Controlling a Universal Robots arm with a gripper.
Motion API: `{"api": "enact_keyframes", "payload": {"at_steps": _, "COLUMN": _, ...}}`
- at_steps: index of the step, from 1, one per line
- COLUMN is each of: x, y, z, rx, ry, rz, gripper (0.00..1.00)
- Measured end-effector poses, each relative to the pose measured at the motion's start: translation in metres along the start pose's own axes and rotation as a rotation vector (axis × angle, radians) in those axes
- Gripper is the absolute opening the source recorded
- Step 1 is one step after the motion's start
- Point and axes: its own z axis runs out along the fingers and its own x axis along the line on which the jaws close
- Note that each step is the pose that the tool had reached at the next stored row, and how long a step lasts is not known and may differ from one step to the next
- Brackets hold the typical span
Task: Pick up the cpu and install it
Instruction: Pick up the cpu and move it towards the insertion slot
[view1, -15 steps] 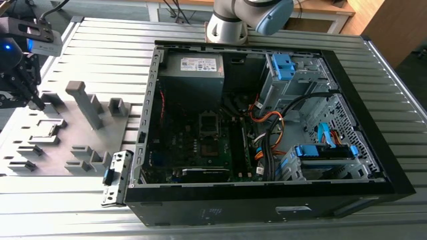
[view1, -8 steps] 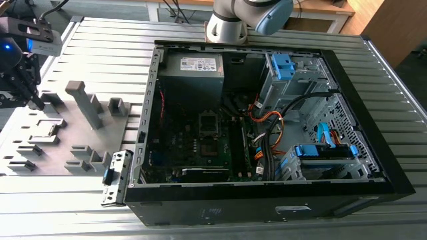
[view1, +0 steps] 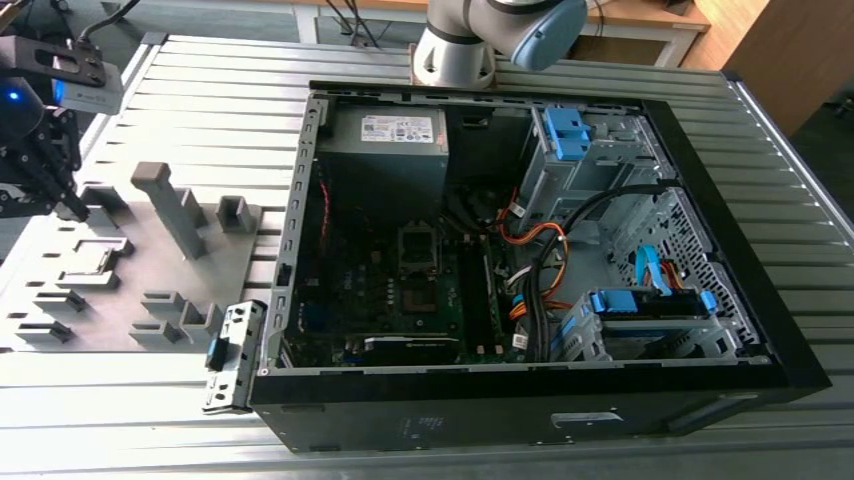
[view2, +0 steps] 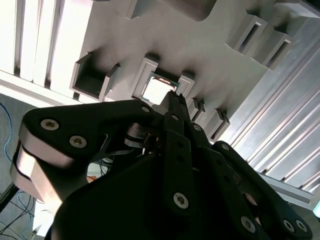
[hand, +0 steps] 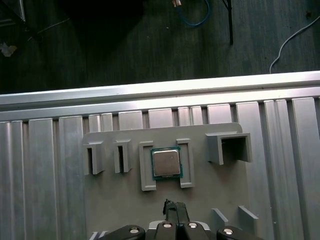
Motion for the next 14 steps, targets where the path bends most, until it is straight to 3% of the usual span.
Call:
{"api": "enact_keyframes", "payload": {"at_steps": 4, "x": 0.0001, "y": 0.0008, "z": 0.0012, "rx": 0.0021, "ry": -0.0021, "rz": 0.046, "gripper": 0.11}}
{"api": "enact_keyframes", "payload": {"at_steps": 14, "x": 0.0003, "y": 0.0007, "z": 0.0051, "rx": 0.0107, "ry": -0.0102, "rz": 0.227, "gripper": 0.11}}
